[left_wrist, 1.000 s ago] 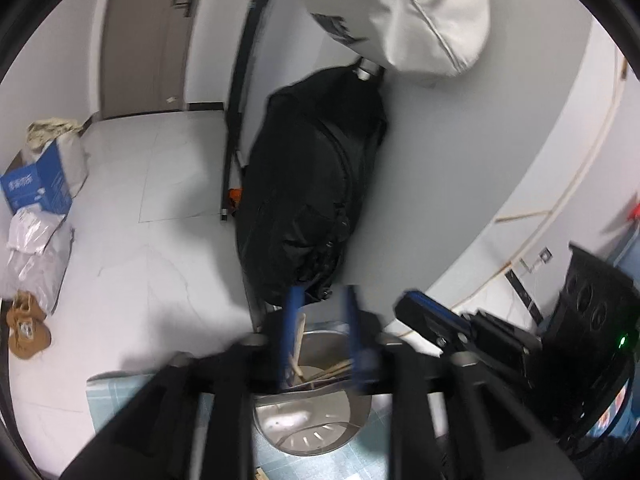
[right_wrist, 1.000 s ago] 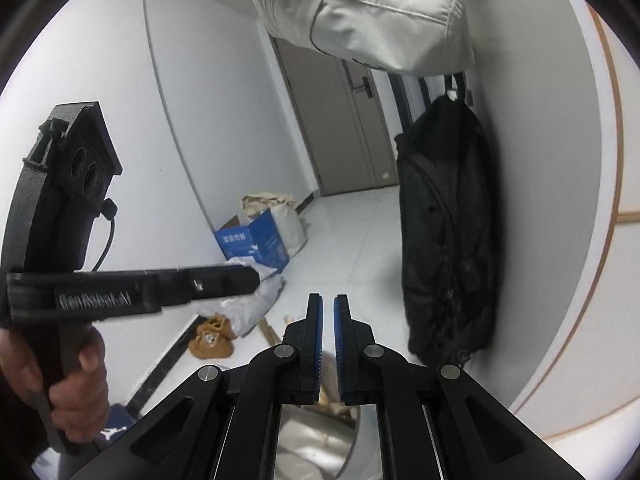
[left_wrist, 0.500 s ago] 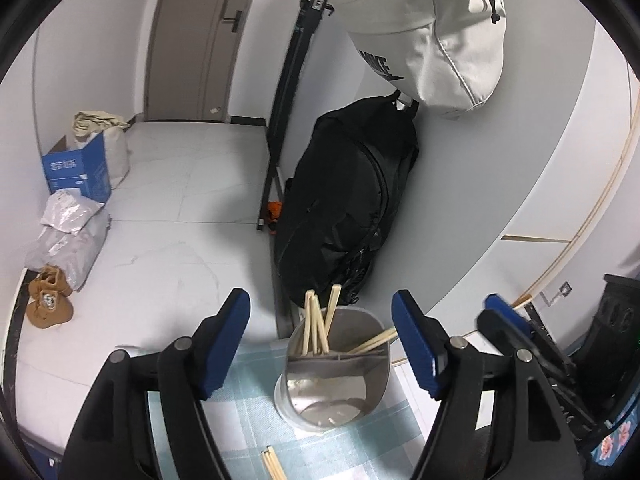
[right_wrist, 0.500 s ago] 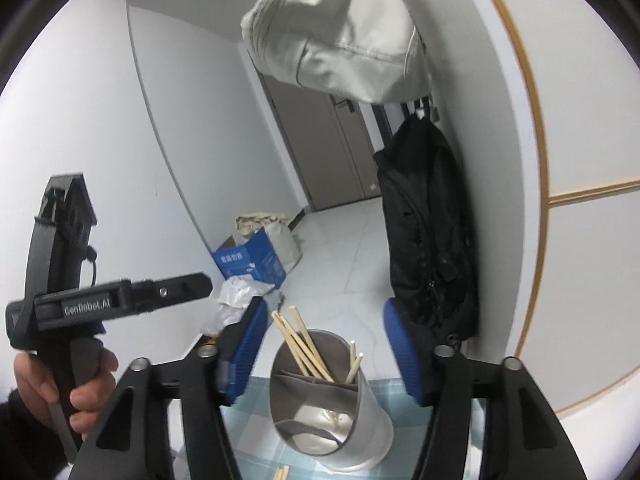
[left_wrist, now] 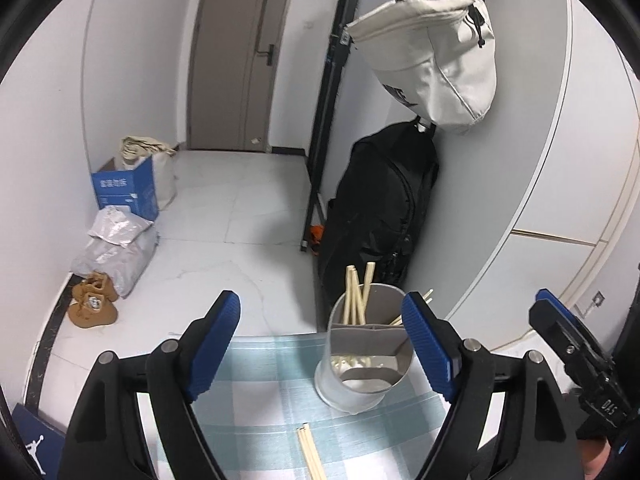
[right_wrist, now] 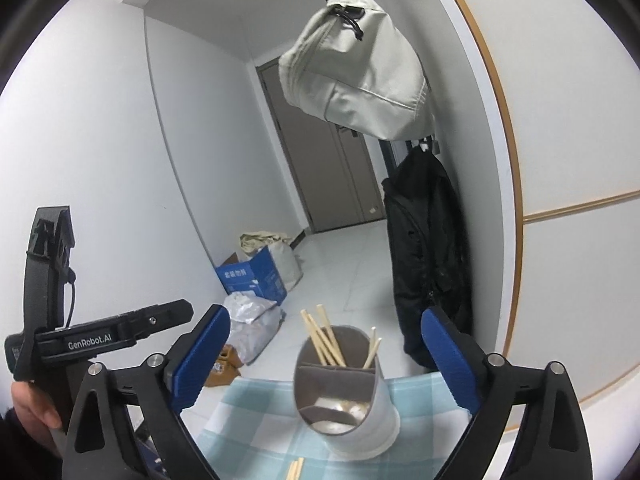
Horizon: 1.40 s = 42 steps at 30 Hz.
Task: Organize utensils
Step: 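Move both open tools back toward the chopstick pile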
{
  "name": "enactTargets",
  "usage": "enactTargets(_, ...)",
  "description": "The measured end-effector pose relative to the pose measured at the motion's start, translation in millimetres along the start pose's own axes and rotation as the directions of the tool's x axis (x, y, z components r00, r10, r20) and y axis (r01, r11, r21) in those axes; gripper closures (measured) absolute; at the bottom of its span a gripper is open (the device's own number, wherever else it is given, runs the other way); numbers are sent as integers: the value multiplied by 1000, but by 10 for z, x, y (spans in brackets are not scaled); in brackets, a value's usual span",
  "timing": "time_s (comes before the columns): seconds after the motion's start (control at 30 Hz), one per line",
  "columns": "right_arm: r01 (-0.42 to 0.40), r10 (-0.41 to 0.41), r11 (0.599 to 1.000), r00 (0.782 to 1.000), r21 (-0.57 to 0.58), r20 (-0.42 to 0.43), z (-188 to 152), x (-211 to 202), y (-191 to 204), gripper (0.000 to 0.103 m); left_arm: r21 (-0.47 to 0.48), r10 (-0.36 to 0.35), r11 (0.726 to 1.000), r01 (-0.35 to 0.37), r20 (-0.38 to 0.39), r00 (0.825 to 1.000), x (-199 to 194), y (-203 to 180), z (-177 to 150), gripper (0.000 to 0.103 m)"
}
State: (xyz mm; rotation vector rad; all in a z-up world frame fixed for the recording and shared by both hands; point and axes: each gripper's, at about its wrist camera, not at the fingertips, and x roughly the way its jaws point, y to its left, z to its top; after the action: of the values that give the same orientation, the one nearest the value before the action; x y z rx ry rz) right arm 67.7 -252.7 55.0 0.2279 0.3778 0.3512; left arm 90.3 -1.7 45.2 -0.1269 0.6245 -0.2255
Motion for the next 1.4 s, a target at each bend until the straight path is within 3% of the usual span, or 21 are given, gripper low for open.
enactTargets(0.13, -4, 4, 1000, 1000, -22, 5, -102, -69, 91, 3, 17, 47, 999, -48, 40, 998, -46, 30, -165, 23)
enactTargets(0.5, 9, -11, 995, 1000, -103, -16, -594, -151, 285, 2, 10, 98, 995, -98, 31, 995, -38, 180, -628, 22)
enactTargets(0.9, -24, 8, 992, 991, -121, -131, -1097, -4, 364, 2, -7, 120, 993, -120, 11, 993, 99, 310, -1066, 22)
enactTargets(1.2, -28, -2, 994, 963, -106, -269, -1484, 210, 300, 4, -62, 110, 992, -111, -22, 994, 242, 504, -1351, 22)
enactTargets(1.4, -17, -33, 992, 918, -123, -395, -1707, 473, 289, 16, -68, 114, 991, -119, -78, 990, 395, 671, -1458, 22)
